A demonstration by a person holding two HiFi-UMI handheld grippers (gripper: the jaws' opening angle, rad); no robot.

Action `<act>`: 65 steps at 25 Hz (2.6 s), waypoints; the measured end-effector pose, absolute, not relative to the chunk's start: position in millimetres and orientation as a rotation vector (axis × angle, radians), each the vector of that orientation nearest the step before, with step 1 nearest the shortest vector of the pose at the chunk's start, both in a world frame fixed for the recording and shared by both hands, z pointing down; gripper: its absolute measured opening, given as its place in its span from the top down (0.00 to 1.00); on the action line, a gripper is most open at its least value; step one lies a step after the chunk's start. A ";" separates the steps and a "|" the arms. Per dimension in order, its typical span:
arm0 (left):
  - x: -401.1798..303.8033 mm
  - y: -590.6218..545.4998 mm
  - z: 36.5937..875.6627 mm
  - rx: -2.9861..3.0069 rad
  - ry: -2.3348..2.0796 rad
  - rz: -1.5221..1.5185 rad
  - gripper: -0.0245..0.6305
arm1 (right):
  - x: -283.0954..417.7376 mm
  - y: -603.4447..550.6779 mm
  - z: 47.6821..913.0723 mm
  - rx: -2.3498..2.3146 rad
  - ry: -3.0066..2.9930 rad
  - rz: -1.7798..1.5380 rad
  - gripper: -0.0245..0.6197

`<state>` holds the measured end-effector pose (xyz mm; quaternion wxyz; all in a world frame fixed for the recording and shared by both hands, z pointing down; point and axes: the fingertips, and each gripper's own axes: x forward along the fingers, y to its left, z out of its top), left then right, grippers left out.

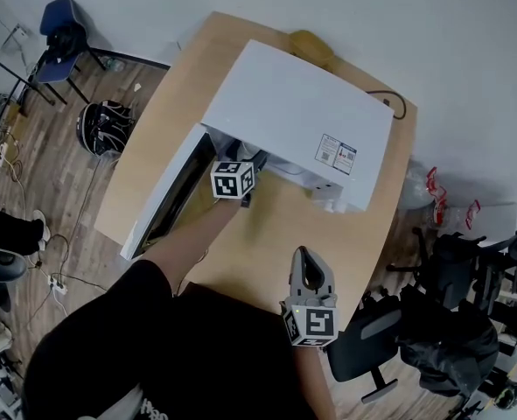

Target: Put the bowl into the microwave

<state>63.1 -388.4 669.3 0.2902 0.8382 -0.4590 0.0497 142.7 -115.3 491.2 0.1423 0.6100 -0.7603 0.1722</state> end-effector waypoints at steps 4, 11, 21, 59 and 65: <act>59.3 -377.0 670.1 2.269 -1.202 0.205 0.42 | 138.5 -112.9 487.4 1.770 -2.190 0.489 0.87; 66.5 -367.7 670.6 2.393 -1.147 0.356 0.42 | 131.1 -109.6 491.4 1.778 -2.180 0.507 0.87; 82.8 -372.2 674.7 2.481 -1.145 0.462 0.42 | 138.8 -119.1 491.6 1.809 -2.167 0.527 0.87; 62.1 -315.8 639.7 2.367 -1.175 0.322 0.42 | 153.2 -106.4 484.9 1.865 -2.189 0.517 0.87; 37.8 -250.3 587.8 2.523 -1.149 0.302 0.42 | 139.9 -90.6 473.2 1.916 -2.182 0.470 0.87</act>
